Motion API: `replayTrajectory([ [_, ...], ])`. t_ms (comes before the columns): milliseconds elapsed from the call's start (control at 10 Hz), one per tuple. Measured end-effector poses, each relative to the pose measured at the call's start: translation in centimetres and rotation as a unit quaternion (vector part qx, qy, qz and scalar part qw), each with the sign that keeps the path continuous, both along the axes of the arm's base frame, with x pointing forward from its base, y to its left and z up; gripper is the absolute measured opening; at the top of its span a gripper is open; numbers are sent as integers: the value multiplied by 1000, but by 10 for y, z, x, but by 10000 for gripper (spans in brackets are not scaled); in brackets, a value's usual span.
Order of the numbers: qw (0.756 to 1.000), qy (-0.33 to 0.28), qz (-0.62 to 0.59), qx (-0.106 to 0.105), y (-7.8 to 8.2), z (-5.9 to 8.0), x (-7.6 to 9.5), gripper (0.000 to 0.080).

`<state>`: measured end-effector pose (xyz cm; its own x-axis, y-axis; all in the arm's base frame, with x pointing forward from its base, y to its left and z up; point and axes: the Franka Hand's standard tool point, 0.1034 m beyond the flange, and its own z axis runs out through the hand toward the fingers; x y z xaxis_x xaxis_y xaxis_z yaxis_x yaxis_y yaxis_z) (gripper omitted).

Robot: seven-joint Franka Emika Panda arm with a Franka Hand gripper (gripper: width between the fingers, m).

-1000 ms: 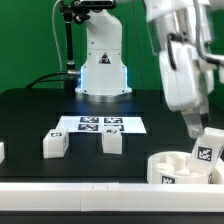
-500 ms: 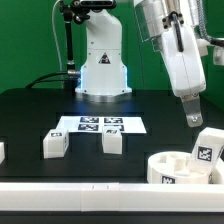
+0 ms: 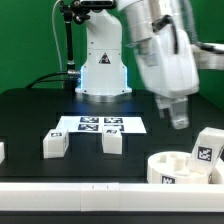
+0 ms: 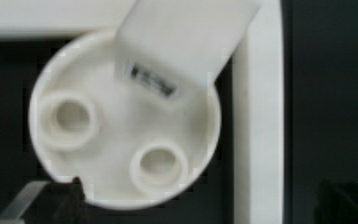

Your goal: Assemble stool

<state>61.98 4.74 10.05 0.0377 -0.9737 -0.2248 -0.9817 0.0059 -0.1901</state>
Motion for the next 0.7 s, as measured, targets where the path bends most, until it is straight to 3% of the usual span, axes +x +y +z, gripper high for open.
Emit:
replayTrajectory([
  [200, 996, -12, 85, -28, -41, -2, -10, 648],
  [300, 991, -8, 124, -46, -52, 1, -7, 648],
  [600, 987, -16, 148, -52, -50, 1, -6, 648],
  [700, 974, -23, 213, -72, -49, 0, -5, 648],
])
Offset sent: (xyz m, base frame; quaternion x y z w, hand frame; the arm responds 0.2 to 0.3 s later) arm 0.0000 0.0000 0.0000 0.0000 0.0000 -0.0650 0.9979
